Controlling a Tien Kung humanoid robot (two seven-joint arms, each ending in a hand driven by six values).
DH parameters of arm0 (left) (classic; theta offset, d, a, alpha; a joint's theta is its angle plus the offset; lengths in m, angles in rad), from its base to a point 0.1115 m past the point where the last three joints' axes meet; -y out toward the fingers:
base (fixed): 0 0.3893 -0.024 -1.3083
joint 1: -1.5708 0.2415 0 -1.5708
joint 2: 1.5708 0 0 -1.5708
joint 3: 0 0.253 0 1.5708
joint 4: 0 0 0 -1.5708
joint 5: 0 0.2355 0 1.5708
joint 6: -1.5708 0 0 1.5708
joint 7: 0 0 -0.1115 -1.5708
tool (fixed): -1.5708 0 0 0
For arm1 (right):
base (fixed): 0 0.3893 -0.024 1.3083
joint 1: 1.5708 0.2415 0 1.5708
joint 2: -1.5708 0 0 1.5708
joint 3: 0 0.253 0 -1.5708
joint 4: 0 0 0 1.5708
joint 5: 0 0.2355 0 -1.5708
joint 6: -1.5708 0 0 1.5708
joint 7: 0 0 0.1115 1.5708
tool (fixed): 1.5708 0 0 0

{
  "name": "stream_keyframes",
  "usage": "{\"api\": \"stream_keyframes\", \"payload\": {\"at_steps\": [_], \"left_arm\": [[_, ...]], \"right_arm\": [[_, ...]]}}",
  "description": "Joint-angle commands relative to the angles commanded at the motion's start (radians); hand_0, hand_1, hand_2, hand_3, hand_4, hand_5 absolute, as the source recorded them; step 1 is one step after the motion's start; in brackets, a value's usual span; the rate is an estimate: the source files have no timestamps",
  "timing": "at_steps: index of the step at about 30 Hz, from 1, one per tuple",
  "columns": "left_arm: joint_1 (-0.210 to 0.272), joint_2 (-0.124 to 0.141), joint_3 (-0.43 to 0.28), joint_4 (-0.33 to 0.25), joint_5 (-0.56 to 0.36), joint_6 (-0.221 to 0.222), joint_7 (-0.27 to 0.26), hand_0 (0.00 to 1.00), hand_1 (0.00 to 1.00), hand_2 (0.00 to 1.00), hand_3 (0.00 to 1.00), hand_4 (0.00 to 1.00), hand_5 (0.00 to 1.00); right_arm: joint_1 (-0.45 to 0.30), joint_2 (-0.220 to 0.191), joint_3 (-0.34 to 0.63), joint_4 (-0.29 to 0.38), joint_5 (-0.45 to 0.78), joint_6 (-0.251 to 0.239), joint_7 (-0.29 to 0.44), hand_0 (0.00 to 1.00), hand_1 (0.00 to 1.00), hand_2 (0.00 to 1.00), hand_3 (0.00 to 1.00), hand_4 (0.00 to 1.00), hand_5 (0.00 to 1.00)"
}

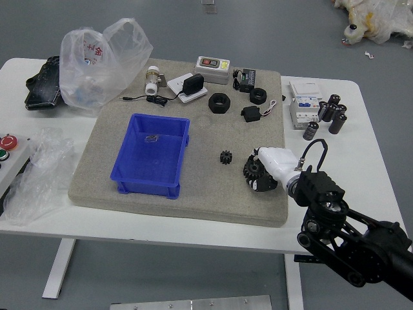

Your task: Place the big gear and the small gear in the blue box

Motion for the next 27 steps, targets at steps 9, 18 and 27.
{"api": "stream_keyframes", "payload": {"at_steps": [9,18,27], "left_arm": [[-0.001,0.001,0.000,0.000,0.001,0.000,0.000,0.583,0.532,0.535,0.643,0.661,0.163],[0.000,0.001,0.000,0.000,0.001,0.000,0.000,0.582,0.532,0.536,0.643,0.660,0.162],[0.000,0.000,0.000,0.000,0.001,0.000,0.000,0.582,0.532,0.535,0.643,0.661,0.163]], "right_arm": [[0.000,-0.001,0.001,0.001,0.002,-0.005,0.003,0.208,0.468,0.372,0.502,0.347,0.002],[0.000,-0.005,0.006,0.004,0.001,-0.015,0.010,0.208,0.464,0.368,0.499,0.351,0.002],[0.002,-0.005,0.012,0.007,0.003,-0.054,0.036,0.203,0.464,0.367,0.501,0.355,0.002]]}}
